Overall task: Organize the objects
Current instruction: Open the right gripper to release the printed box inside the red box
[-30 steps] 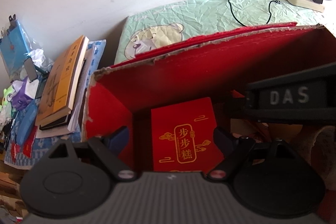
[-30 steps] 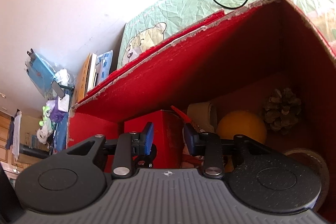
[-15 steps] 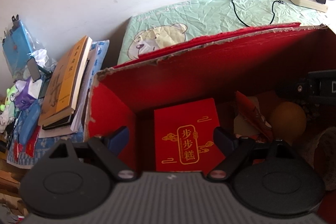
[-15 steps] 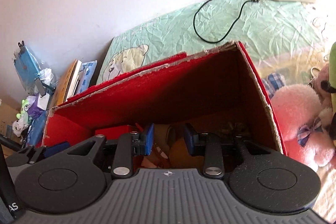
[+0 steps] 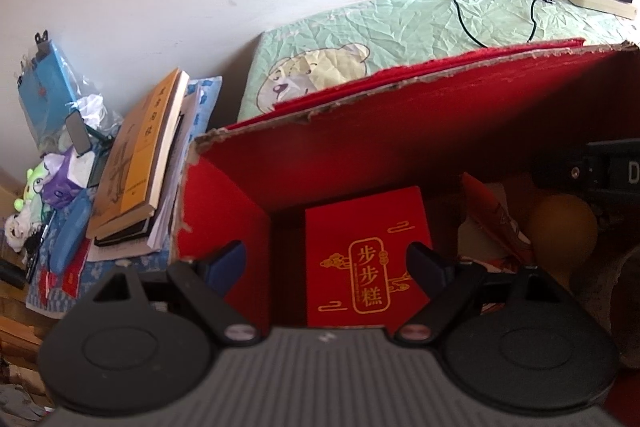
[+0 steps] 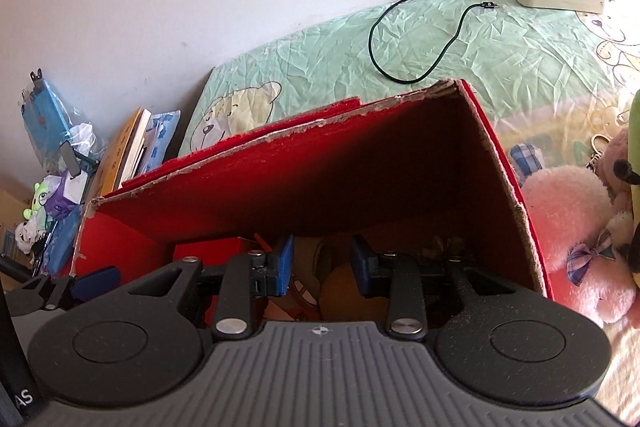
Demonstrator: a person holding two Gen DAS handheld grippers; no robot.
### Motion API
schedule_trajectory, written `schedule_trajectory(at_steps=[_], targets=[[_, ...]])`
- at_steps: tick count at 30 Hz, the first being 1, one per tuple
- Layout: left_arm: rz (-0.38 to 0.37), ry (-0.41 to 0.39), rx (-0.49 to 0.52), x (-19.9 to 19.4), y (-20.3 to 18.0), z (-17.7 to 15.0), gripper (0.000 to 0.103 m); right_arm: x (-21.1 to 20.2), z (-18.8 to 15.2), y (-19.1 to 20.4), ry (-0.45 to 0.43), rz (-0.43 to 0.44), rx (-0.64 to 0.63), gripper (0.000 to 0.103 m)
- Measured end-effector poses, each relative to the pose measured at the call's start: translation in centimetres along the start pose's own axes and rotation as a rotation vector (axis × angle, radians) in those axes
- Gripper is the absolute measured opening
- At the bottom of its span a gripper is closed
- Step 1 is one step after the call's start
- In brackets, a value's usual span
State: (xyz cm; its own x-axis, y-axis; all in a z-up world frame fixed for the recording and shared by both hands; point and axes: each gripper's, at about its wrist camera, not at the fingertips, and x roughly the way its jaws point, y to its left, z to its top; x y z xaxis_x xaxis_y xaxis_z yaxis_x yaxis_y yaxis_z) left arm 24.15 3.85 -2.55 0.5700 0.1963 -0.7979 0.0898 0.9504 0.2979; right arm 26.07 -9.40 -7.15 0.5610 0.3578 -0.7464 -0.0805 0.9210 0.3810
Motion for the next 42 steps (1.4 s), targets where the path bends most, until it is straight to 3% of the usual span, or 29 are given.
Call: schedule_trajectory(at_steps=[13,35,42], targets=[[0.017,-0.012,-0.004,-0.20,-0.05,-0.03,0.088,0.35,0.12,-0.15,0.022,-0.016,0.009,0.034],[0.065,-0.025,-0.024,-0.30,-0.15,-0.12,0.088,0.36,0.23,-0.13,0.031,0.072,-0.019,0.034],[0.060,-0.020,-0.023,-0.22,-0.09,-0.09,0.089,0.45,0.18,0.22,0.034,0.042,-0.030,0.034]])
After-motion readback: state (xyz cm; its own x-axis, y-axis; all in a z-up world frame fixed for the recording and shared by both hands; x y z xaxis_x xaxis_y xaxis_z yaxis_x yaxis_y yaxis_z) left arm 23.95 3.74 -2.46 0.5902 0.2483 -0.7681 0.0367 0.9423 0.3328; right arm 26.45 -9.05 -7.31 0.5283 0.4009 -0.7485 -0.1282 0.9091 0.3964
